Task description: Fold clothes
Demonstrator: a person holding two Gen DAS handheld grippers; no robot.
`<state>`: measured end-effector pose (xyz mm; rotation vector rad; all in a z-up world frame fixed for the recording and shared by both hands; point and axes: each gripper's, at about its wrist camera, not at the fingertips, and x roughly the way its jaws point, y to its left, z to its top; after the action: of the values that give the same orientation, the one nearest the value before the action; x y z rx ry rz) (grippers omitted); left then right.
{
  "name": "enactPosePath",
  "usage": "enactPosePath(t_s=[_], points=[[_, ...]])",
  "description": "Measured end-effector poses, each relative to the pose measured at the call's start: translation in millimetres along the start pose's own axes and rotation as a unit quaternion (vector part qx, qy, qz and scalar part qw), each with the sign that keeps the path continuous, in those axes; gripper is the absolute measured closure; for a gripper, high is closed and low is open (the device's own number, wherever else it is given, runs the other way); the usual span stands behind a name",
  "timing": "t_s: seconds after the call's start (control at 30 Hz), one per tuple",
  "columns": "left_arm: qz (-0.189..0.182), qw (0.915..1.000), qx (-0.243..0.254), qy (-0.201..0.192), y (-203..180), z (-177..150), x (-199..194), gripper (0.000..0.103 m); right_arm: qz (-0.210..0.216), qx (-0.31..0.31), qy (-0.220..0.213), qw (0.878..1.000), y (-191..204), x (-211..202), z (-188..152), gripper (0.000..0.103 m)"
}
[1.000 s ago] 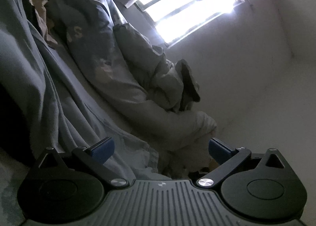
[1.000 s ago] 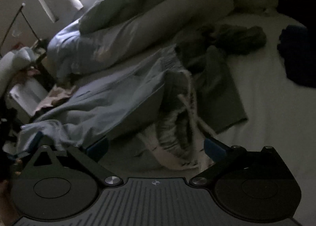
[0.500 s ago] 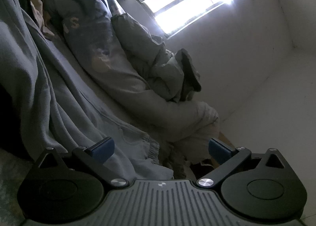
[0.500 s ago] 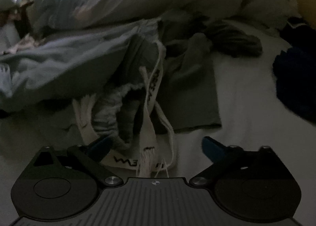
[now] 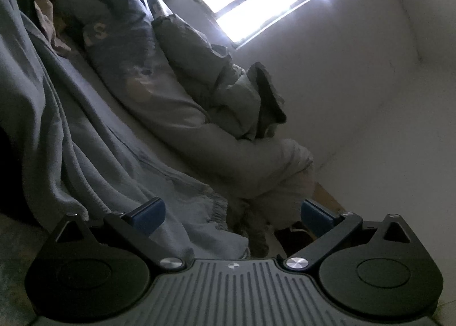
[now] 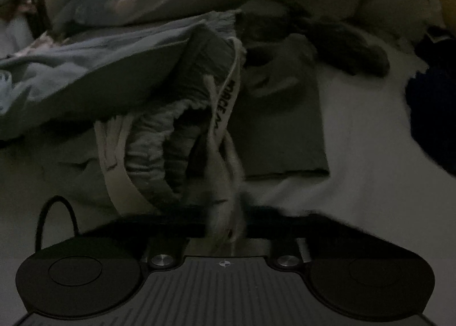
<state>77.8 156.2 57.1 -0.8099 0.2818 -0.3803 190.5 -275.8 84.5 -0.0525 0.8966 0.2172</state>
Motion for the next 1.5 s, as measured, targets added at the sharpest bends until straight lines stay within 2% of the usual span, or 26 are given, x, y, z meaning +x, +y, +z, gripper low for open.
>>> enactPosePath(t_s=[0.13, 0.2, 0.3, 0.4, 0.6, 0.63, 0.7, 0.77, 0.8, 0.83, 0.93, 1.0, 1.1, 1.17, 1.27, 1.4, 1.5], points=[[-0.004, 0.9998, -0.017, -0.006, 3, 3, -4, 0.0, 0.032, 0.074, -0.033, 0.996, -17, -39, 13, 0.099], [-0.008, 0.9996, -0.024, -0.012, 5, 5, -7, 0.0, 0.063, 0.102, -0.052, 0.991, -19, -60, 29, 0.099], [-0.011, 0.9989, -0.039, -0.025, 8, 10, -13, 0.0, 0.098, 0.105, -0.081, 0.986, -7, -88, 66, 0.099], [-0.015, 0.9978, -0.056, -0.034, 12, 13, -17, 0.0, 0.125, 0.099, -0.086, 0.984, 14, -93, 109, 0.099], [-0.012, 0.9959, -0.078, -0.044, 20, 18, -20, 0.0, 0.131, 0.119, -0.036, 0.984, 57, -36, 186, 0.098], [-0.012, 0.9956, -0.081, -0.046, 22, 19, -20, 0.0, 0.127, 0.122, -0.027, 0.984, 65, -22, 196, 0.094], [-0.012, 0.9949, -0.087, -0.049, 24, 21, -21, 0.0, 0.113, 0.133, -0.005, 0.985, 85, 6, 212, 0.092], [-0.012, 0.9944, -0.091, -0.052, 26, 23, -21, 0.0, 0.103, 0.133, 0.016, 0.986, 105, 30, 222, 0.074], [-0.013, 0.9942, -0.093, -0.054, 27, 24, -22, 0.0, 0.093, 0.123, 0.027, 0.988, 116, 40, 224, 0.054], [-0.013, 0.9941, -0.093, -0.055, 28, 24, -22, 0.0, 0.088, 0.113, 0.036, 0.989, 126, 49, 225, 0.042], [-0.013, 0.9939, -0.094, -0.057, 29, 26, -21, 0.0, 0.083, 0.089, 0.064, 0.991, 143, 69, 226, 0.031], [-0.014, 0.9937, -0.095, -0.058, 31, 26, -21, 0.0, 0.1, 0.077, 0.072, 0.989, 148, 69, 226, 0.026], [-0.013, 0.9932, -0.101, -0.057, 32, 26, -20, 0.0, 0.144, 0.058, 0.068, 0.986, 147, 52, 227, 0.006], [-0.015, 0.9926, -0.106, -0.057, 33, 26, -20, 0.0, 0.156, 0.028, 0.077, 0.984, 147, 43, 227, 0.003], [-0.013, 0.993, -0.102, -0.058, 31, 27, -20, 0.0, 0.139, -0.014, 0.081, 0.987, 142, 24, 222, 0.003], [-0.009, 0.9937, -0.095, -0.059, 31, 26, -21, 0.0, 0.143, -0.02, 0.029, 0.989, 108, -28, 191, 0.002], [-0.008, 0.9937, -0.096, -0.057, 31, 25, -22, 0.0, 0.134, 0.006, -0.013, 0.991, 69, -61, 141, 0.002]])
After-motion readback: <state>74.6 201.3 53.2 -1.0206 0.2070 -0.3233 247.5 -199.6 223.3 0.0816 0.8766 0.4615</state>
